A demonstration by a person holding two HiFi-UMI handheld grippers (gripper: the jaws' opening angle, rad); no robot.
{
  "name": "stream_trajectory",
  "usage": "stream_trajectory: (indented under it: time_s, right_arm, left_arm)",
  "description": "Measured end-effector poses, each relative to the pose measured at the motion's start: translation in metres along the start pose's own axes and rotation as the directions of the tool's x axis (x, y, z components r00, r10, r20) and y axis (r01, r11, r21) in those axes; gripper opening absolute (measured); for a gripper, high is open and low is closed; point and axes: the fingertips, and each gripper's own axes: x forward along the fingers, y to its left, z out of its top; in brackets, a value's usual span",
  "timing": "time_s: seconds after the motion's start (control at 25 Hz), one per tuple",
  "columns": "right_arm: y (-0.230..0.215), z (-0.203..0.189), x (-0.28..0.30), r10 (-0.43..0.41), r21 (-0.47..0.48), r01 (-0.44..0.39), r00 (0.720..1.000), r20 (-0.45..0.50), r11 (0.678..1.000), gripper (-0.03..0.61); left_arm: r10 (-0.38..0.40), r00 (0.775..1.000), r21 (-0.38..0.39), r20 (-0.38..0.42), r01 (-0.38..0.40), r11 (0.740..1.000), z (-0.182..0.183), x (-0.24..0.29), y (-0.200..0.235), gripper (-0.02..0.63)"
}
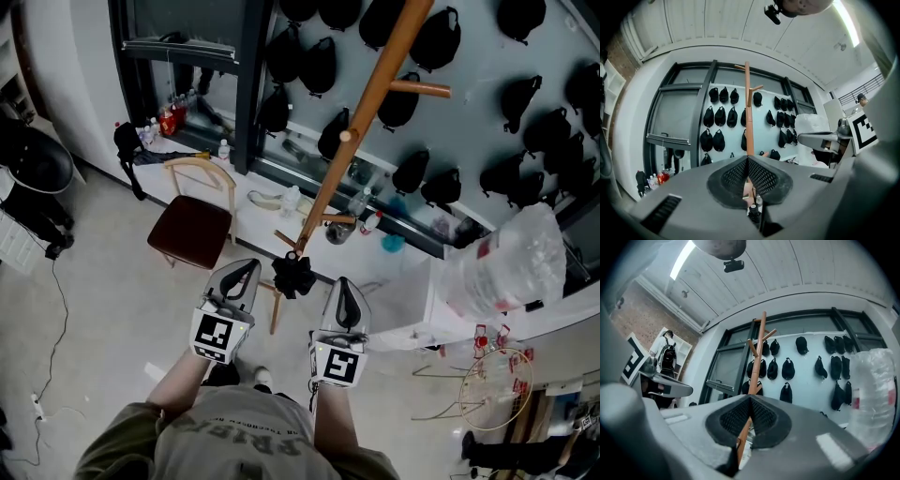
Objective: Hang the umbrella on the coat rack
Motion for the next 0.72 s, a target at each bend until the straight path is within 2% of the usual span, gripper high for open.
stream_trajectory:
  time_s: [0.28,0.72]
  right_arm:
    - [0.0020,0.0060,0.0043,0.023,-0.001,-0.023,1.000,0.014,1.000,-0.002]
    - [-0.0022,0.0074,0.0045,0.015,0.005,-0.015,1.000,0.024,1.000,-0.002]
  left_arm:
    - [-0.003,1.000,0.006,0.003,0.003,1.000,0.0024,0.0013,0.0019,0.009]
    - [0.001,1.000,0.010,0.022,-0.001,1.000,0.0066,0.0067,0.0033,0.010]
